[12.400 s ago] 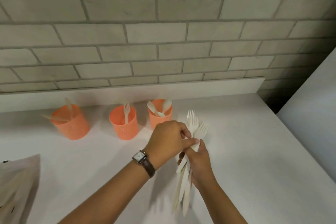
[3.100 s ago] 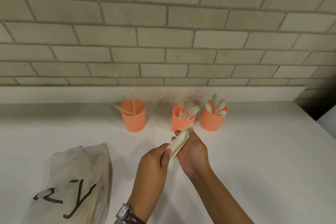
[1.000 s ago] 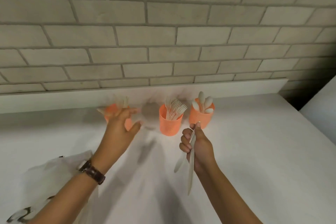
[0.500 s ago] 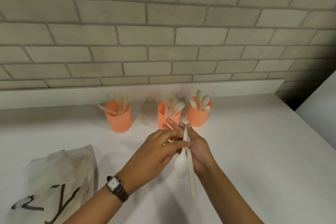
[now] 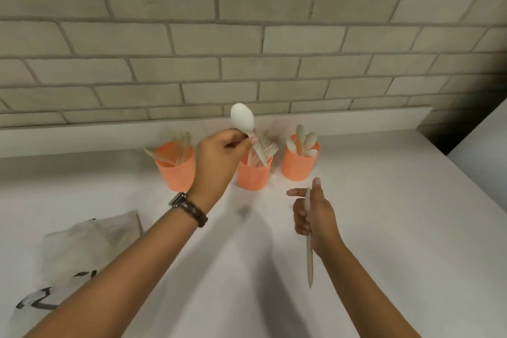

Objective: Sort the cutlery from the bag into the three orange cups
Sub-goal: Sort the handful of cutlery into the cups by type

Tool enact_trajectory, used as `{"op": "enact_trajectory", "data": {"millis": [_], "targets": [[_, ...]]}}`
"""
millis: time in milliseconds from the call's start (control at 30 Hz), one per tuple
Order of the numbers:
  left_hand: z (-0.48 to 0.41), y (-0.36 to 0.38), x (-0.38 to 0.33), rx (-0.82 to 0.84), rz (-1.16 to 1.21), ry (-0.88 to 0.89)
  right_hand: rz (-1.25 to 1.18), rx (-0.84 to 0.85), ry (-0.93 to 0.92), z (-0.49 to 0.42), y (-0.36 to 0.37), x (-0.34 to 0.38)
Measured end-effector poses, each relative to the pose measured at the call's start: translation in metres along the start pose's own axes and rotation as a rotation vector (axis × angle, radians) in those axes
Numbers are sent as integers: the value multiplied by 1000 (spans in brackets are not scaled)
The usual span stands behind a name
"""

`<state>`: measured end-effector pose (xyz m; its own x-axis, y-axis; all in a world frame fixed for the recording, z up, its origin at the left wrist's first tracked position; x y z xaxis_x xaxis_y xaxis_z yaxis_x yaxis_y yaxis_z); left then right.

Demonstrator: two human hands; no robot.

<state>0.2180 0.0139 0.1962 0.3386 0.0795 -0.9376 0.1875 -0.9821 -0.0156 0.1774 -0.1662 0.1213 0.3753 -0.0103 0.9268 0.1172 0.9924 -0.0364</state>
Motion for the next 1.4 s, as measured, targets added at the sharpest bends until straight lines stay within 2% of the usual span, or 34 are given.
{"op": "enact_trajectory", "data": {"millis": [100,200,267,333,400,467,567,633,700,767,967,1167,1300,1400], "targets": [[-42,36,12,3,25,-43,-118,-9,-24,-4,-28,-1],[-73,81,33,43,-148,-15,-194,0,-53,-6,-51,1],[-88,107,50,88,-318,-57,-220,-12,-106,-8,-64,4],[-97,127,70,165,-494,-128,-181,-61,-158,-10,-77,8],[-98,138,85,260,-678,-183,-41,-127,-210,-12,-88,13],[-96,139,94,278,-760,-174,107,-190,-252,-15,-96,19],[-89,121,88,188,-676,-148,145,-195,-303,-24,-94,36],[-81,95,82,77,-490,-134,115,-186,-344,-31,-84,53],[-65,55,74,-29,-258,-151,99,-124,-411,-39,-61,72],[-38,11,65,-98,-123,-177,123,-46,-489,-46,-30,90],[43,-98,62,-332,-176,-304,306,82,-642,-70,94,115],[85,-146,59,-443,-126,-339,563,111,-766,-99,202,108],[97,-158,57,-449,-108,-342,929,185,-714,-118,232,79],[102,-167,50,-435,-88,-340,911,138,-681,-113,230,67]]}}
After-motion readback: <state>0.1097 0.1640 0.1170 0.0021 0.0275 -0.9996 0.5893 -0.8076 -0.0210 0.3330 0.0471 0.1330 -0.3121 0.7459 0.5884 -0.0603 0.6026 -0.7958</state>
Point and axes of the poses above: each hand's wrist, its own z-axis away from the middle knuckle, its own y-axis out of the palm, x = y × z, the point moved 1 cm from there along -z, towards the middle knuckle, and after that the axes turned 12 degrees about z, right-handed, at the moved point
